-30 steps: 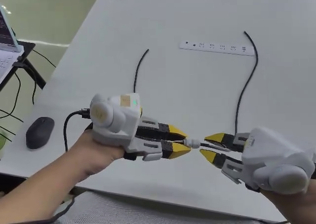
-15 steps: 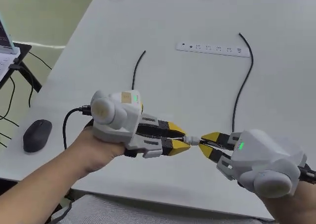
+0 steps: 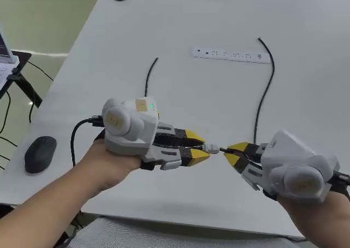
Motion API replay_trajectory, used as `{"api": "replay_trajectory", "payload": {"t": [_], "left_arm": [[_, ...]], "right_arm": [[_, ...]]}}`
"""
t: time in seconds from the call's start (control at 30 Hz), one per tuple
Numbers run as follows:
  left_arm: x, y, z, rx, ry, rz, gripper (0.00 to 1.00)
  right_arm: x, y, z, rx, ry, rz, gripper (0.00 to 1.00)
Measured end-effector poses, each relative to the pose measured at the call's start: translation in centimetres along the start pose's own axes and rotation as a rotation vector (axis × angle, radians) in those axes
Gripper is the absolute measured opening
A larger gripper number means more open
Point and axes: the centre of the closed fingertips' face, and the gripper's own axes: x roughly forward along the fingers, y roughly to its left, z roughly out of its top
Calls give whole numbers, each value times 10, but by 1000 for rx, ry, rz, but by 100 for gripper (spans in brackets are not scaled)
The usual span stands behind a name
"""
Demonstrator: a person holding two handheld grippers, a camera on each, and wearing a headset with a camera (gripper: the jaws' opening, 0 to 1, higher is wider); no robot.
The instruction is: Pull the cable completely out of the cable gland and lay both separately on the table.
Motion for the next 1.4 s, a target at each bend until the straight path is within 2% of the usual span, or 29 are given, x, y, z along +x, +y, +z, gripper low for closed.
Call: {"api": "replay_trajectory", "payload": {"t": [0.07,0.2,0.3,0.47,0.6,0.7,0.77,0.83,0.93,1.1,1.17,1.27,1.4], "left_arm": [[-1,0,1,-5,-2,-3,15],[-5,2,-1,-7,-2,-7,15],[-7,3,0,-10,-10,-9,15],[-9,6,4,-22,-27,-11,15],[-12,7,4,-26,-34,-11,15],[-15,8,4,-34,-39,-9,15],[-16,10,2,-47,-42,-4,15],[-18,10,0,-69,-49,-5,15],[-21,10,-2,-67,-47,0,15],[-25,11,-1,-59,-49,1,15],[-26,11,-1,-53,-47,-4,15],[-27,11,0,-46,-45,-5,15],[-28,10,1,-38,-45,-3,15]], "right_arm": [[0,0,0,46,-5,0,0],[2,-2,-6,73,20,-21,0],[1,-6,-6,130,11,-44,0],[2,-13,-13,212,29,-83,0],[4,-17,-23,279,49,-104,0],[8,-19,-33,398,53,-111,0],[10,-22,-40,406,72,-122,0],[11,-23,-45,440,80,-139,0],[12,-24,-54,502,104,-157,0],[14,-27,-69,541,137,-192,0],[15,-26,-74,587,148,-198,0],[16,-24,-74,633,135,-204,0],[18,-23,-72,626,126,-220,0]]}}
